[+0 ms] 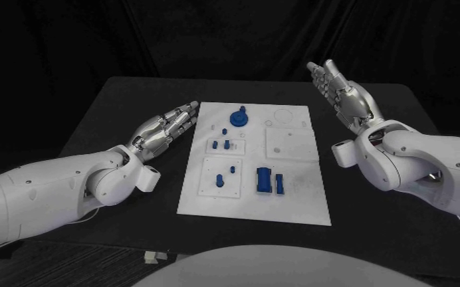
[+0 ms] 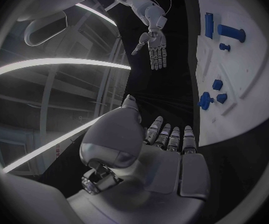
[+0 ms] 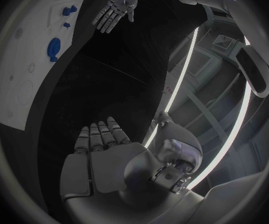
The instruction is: Assemble the parts on the task board
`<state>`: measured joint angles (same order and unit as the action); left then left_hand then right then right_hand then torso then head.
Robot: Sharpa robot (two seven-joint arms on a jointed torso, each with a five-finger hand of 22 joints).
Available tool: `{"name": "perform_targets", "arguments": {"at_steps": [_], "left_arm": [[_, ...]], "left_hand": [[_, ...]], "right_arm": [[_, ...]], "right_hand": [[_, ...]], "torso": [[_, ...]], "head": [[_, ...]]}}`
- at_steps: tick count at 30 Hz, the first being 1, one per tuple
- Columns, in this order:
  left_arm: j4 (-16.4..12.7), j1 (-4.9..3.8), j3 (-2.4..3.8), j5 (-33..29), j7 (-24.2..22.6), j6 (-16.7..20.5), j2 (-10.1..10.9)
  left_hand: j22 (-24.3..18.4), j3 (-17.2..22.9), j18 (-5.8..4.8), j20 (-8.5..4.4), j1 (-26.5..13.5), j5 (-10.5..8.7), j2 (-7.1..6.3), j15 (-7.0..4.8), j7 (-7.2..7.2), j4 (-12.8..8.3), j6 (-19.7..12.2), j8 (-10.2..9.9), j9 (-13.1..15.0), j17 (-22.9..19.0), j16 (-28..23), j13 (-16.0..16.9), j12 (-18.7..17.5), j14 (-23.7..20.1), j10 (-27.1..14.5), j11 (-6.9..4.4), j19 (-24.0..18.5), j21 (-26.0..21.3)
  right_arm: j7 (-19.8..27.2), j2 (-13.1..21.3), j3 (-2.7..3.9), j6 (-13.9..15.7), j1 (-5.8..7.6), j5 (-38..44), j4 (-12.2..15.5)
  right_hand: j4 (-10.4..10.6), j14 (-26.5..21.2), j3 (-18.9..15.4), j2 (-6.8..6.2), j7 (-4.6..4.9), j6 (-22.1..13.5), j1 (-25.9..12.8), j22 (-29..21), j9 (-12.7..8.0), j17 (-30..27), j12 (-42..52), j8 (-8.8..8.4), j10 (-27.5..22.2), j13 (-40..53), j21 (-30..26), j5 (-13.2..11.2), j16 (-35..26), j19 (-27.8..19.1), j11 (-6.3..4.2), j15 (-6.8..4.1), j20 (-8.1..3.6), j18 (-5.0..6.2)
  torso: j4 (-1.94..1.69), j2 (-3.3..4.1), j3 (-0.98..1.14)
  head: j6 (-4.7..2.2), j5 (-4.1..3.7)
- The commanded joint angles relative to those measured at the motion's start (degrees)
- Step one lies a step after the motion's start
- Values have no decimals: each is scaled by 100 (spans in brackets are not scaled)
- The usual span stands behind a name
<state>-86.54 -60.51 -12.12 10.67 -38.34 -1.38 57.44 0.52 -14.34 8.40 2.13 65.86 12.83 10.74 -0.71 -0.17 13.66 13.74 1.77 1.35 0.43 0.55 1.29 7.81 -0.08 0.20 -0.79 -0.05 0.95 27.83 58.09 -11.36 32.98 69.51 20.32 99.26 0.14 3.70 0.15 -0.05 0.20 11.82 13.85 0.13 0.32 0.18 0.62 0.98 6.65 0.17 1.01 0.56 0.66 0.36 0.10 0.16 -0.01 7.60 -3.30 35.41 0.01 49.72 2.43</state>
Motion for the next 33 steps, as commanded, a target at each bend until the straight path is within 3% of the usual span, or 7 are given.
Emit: {"name": "perform_targets", "arguments": {"at_steps": [1, 4, 16, 18, 24, 25, 33], "left_arm": [[-27, 2, 60, -80, 22, 253, -69], [-49, 4, 141, -149, 81, 555, -154], [-208, 21, 723, -648, 501, 2724, -763], [-234, 24, 818, -729, 570, 3079, -862], [-303, 31, 1070, -946, 752, 4021, -1127], [-311, 32, 1100, -971, 773, 4131, -1158], [-342, 35, 1212, -1067, 855, 4550, -1275]], "left_hand": [[-52, 430, -252, -213, -2153, -424, -347, 71, 17, -410, -499, -177, -135, -43, -55, -129, -276, 8, -20, 79, 5, -95], [-52, 535, -253, -213, -2693, -480, -426, 71, 17, -515, -559, -177, -135, -43, -55, -129, -289, 8, -20, 79, 5, -95], [-52, 762, -253, -213, -4227, -758, -650, 71, 17, -743, -796, -177, -135, -43, -55, -129, -781, 8, -20, 79, 5, -95], [-52, 866, -254, -213, -4407, -759, -1074, 71, 17, -846, -810, -177, -135, -43, -55, -129, -781, 8, -20, 79, 5, -95], [-52, 947, -254, -213, -4884, -881, -1074, 71, 17, -927, -917, -177, -135, -43, -55, -129, -781, 8, -20, 79, 5, -95], [-52, 960, -254, -213, -4944, -1283, -1074, 71, 17, -940, -930, -177, -135, -43, -55, -129, -781, 8, -20, 79, 5, -95], [-52, 961, -254, -213, -5383, -1283, -1074, 71, 17, -941, -1374, -177, -135, -43, -55, -129, -781, 8, -20, 79, 5, -95]], "right_arm": [[-12, -134, 102, 163, -100, -233, -90], [22, -335, 275, 322, -239, -533, -230], [186, -1283, 1087, 1069, -895, -1947, -890], [194, -1326, 1124, 1103, -925, -2012, -921], [196, -1340, 1136, 1114, -934, -2032, -930], [196, -1340, 1136, 1114, -934, -2032, -930], [196, -1340, 1136, 1114, -934, -2032, -930]], "right_hand": [[-14, -370, -15, 5, -20, -496, -607, -13, -32, -18, -62, -98, -244, -17, -101, -56, -66, -36, -10, -16, 1, -232], [-14, -370, -15, 5, -20, -1182, -965, -13, -32, -18, -62, -98, -665, -17, -101, -56, -66, -36, -10, -16, 1, -232], [-14, -370, -15, 5, -20, -1182, -1385, -13, -32, -18, -62, -98, -665, -17, -101, -56, -66, -36, -10, -16, 1, -232], [-14, -370, -15, 5, -20, -1182, -1385, -13, -32, -18, -62, -98, -665, -17, -101, -56, -66, -36, -10, -16, 1, -232], [-14, -370, -15, 5, -20, -1182, -1385, -13, -32, -18, -62, -98, -665, -17, -101, -56, -66, -36, -10, -16, 1, -232], [-14, -370, -15, 5, -20, -1182, -1385, -13, -32, -18, -62, -98, -665, -17, -101, -56, -66, -36, -10, -16, 1, -232], [-14, -370, -15, 5, -20, -1182, -1385, -13, -32, -18, -62, -98, -665, -17, -101, -56, -66, -36, -10, -16, 1, -232]], "torso": [[26, -33, -3], [58, -74, -2], [270, -345, -1], [291, -373, -1], [329, -421, -1], [330, -423, -1], [330, -423, -1]], "head": [[-115, -19], [-265, -42], [-1251, -198], [-1352, -214], [-1527, -242], [-1533, -243], [-1534, -243]]}}
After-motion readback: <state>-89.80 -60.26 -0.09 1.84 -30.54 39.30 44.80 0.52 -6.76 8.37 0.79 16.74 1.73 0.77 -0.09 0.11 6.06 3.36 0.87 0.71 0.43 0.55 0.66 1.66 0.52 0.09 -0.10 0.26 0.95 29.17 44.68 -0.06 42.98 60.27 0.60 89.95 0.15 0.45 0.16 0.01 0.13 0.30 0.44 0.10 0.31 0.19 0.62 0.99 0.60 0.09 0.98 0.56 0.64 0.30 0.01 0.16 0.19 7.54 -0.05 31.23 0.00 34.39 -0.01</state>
